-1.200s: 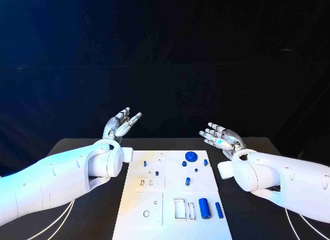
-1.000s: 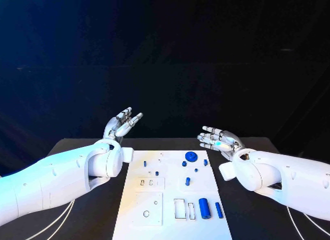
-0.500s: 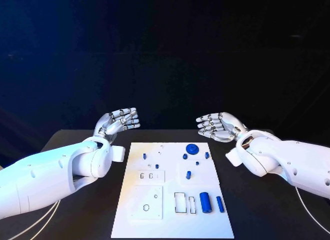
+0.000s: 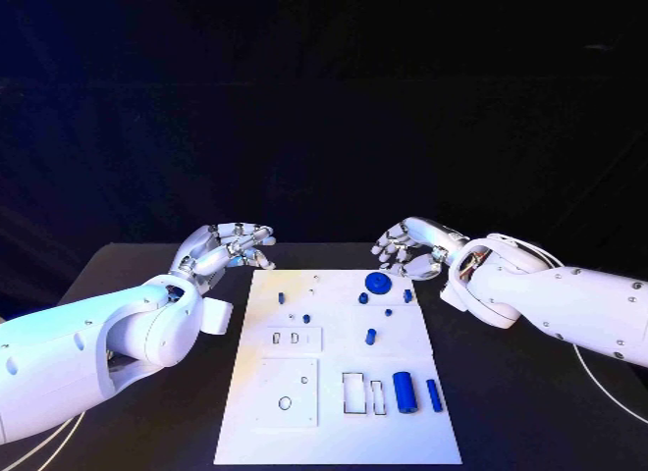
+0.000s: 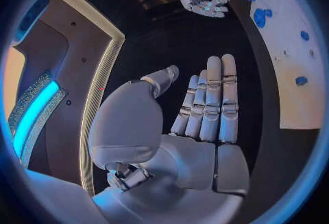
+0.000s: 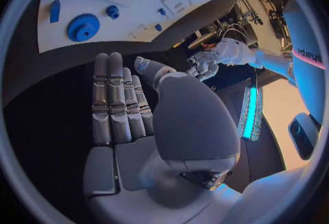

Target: Assemble the parts on the task board

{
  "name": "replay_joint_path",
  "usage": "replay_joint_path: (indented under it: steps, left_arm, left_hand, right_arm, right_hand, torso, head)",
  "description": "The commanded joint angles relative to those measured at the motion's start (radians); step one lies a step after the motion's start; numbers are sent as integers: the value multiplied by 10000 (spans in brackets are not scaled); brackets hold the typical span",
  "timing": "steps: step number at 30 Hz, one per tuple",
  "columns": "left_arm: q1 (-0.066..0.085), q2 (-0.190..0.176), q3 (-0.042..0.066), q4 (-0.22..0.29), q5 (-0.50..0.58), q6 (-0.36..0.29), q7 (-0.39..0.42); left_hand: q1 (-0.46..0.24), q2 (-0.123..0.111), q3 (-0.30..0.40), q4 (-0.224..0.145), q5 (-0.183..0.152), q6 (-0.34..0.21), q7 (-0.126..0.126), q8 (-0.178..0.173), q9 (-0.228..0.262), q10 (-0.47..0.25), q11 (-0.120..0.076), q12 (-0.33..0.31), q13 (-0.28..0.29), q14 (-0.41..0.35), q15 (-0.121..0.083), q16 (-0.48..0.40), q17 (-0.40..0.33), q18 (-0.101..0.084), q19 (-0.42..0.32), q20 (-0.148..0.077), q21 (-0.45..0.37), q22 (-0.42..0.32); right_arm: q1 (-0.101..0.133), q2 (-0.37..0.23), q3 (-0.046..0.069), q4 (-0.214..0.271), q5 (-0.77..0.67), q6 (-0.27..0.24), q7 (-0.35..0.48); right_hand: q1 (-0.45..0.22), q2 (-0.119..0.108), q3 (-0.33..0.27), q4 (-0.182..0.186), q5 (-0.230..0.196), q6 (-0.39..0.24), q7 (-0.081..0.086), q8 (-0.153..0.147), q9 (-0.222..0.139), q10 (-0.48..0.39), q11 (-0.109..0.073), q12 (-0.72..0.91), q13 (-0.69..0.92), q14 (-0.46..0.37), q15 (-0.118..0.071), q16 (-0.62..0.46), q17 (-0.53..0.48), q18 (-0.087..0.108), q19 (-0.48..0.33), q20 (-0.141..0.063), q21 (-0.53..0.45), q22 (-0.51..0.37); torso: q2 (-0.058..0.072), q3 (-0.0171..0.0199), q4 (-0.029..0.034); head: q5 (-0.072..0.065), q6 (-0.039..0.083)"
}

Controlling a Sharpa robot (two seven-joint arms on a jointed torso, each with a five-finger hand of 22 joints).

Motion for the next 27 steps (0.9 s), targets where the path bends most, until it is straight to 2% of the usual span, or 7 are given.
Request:
replay_joint_path:
  steps: [1, 2, 3, 5, 9, 14, 27]
  left_arm:
    - [15, -138, 18, 362, -409, 722, -408]
    - [14, -185, 19, 473, -414, 740, -430]
    - [14, -218, 20, 559, -415, 752, -446]
    - [13, -290, 22, 757, -409, 777, -476]
    - [12, -400, 35, 1066, -402, 802, -510]
    - [12, -489, 99, 1317, -399, 817, -534]
    - [14, -556, 208, 1447, -397, 824, -587]
  left_hand:
    - [-45, -100, 55, -33, 22, 17, -64, 3, 95, 131, -19, -92, 29, -70, -67, 703, 557, 14, -29, -76, 518, 319]
    - [-45, -100, 55, -33, 22, 17, -64, 3, 95, 131, -19, -92, 29, -70, -67, 703, 557, 14, -29, -76, 518, 319]
    - [-49, -104, 69, -32, 23, 10, -63, -5, 112, 139, -19, -113, 32, -125, -68, 786, 631, 12, -74, -77, 599, 373]
    - [-53, -108, 99, -34, 23, -6, -62, -21, 143, 145, -17, -156, 35, -225, -68, 930, 760, 9, -157, -78, 747, 472]
    - [-67, -120, 112, -35, 23, -32, -57, -42, 165, 131, -11, -198, 36, -264, -67, 1045, 852, 13, -187, -78, 889, 560]
    - [-91, -128, 142, -33, 23, -48, -60, -62, 219, 140, -12, -256, 48, -391, -71, 1200, 989, 22, -126, -88, 1287, 794]
    - [-118, -136, 172, -25, 22, -66, -58, -83, 272, 152, -13, -305, 63, -481, -72, 1322, 1091, 25, -120, -98, 1689, 1036]
  right_arm:
    - [20, 63, 2, 98, -2422, 914, -966]
    - [25, 76, 2, 131, -2678, 982, -1068]
    - [29, 84, 2, 153, -2864, 1028, -1147]
    - [35, 104, 2, 185, -3246, 1097, -1314]
    - [41, 156, 1, 194, -3813, 1195, -1619]
    - [43, 246, 0, 185, -4157, 1242, -1875]
    - [42, 470, -11, 279, -4344, 1380, -2122]
  right_hand:
    - [-127, -567, 226, 417, -169, 532, -233, -58, 264, 659, -321, -55, 158, 1324, -419, 2468, 2647, 173, 692, -435, 2224, 1616]
    - [-130, -607, 284, 467, -177, 540, -234, -70, 301, 659, -323, -53, 176, 1296, -413, 2686, 2866, 131, 787, -439, 2558, 2023]
    - [-175, -668, 339, 555, -188, 568, -259, -68, 362, 726, -342, -44, 217, 1617, -431, 3713, 3739, -109, 1472, -454, 3931, 3758]
    - [-184, -787, 477, 676, -211, 570, -289, -79, 487, 776, -369, -48, 282, 1899, -438, 5868, 5734, -415, 2204, -468, 5612, 5912]
    - [-210, -876, 578, 788, -200, 512, -279, -98, 707, 673, -361, -60, 339, 2282, -398, 8334, 8016, -837, 3171, -454, 7774, 8777]
    - [-240, -886, 526, 814, -201, 444, -244, -132, 839, 276, -270, -65, 258, 2340, -325, 9153, 8759, -1022, 3565, -382, 8649, 9984]
    - [-274, -852, 425, 894, -219, 389, -265, -162, 959, 130, -261, -54, 229, 2372, -316, 9654, 9167, -1148, 3841, -329, 9221, 10793]
  torso:
    - [235, -23, 58]
    - [257, -28, 62]
    - [312, -40, 77]
    - [398, -55, 96]
    - [544, -80, 109]
    - [671, -93, 104]
    - [869, -130, 191]
  head:
    - [-61, 7]
    - [-73, 0]
    - [-102, 16]
    - [-131, 32]
    - [-159, 56]
    - [-164, 66]
    - [-200, 59]
